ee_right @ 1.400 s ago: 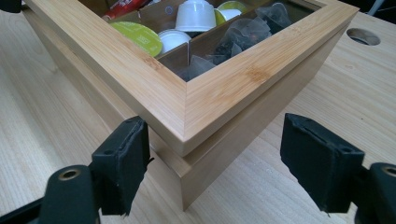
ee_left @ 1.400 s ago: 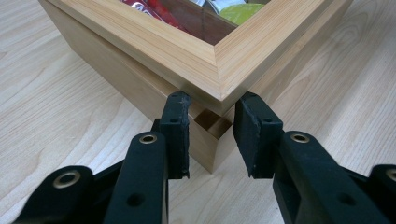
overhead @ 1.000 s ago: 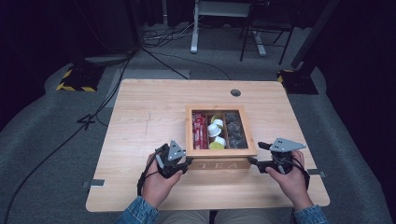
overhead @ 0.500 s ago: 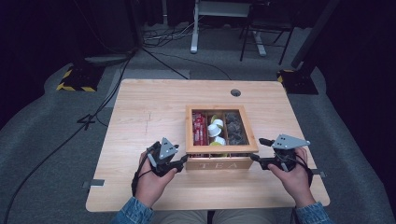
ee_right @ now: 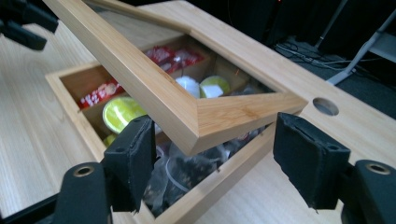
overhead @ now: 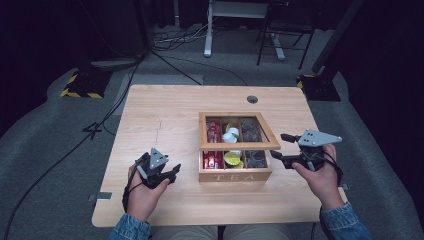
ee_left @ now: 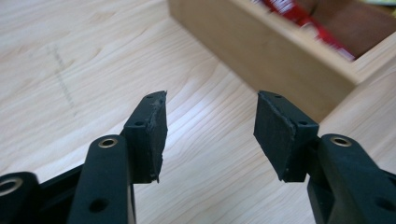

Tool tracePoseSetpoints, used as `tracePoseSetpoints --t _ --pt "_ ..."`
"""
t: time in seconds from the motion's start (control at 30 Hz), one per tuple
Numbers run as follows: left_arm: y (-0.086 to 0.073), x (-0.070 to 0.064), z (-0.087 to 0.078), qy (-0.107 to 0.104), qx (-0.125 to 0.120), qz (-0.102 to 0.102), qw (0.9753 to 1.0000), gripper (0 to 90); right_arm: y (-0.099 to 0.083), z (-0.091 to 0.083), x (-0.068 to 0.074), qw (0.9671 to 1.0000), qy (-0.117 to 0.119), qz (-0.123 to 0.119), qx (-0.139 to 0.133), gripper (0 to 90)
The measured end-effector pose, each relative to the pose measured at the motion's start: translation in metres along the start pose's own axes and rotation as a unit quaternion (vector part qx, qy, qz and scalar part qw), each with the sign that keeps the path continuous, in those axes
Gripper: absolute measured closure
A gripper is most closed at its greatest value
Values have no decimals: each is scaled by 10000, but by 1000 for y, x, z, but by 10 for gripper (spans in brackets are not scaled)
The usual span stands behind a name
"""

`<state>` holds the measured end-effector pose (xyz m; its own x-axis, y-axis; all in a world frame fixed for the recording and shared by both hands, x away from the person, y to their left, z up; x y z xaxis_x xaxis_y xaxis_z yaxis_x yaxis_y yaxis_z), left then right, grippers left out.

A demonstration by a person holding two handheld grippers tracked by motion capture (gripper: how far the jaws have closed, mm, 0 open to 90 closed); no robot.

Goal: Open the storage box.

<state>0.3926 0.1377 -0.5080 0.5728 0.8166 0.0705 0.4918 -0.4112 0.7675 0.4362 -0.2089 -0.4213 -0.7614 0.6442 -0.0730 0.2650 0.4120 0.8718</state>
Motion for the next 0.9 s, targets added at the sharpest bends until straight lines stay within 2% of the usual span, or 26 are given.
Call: tracePoseSetpoints --t 0.13,0.4,0.63,0.9 --pt "-12 7 -1 75 74 -142 9998 422 15 -1 -7 10000 21 -57 -71 314" --pt "-36 18 -6 210 218 -233 9993 397 44 2 -18 9996 101 -178 -169 339" --pt "-56 27 -11 322 274 -352 9985 390 66 9 -27 9991 274 -93 -320 376" --pt "-68 32 -21 431 247 -442 9978 385 89 19 -38 9979 400 -19 -500 401"
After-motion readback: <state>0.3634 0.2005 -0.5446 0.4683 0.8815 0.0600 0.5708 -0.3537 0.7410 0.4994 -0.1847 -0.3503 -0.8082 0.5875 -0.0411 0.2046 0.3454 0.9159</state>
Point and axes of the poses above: each handheld gripper's, and its own axes: z roughly forward along the jaws, y roughly out of its top, x roughly to its left, the point moved 10 cm from there along z, roughly forward along the jaws, and after that the axes turned 4 degrees about z, right-handed, at the moved point
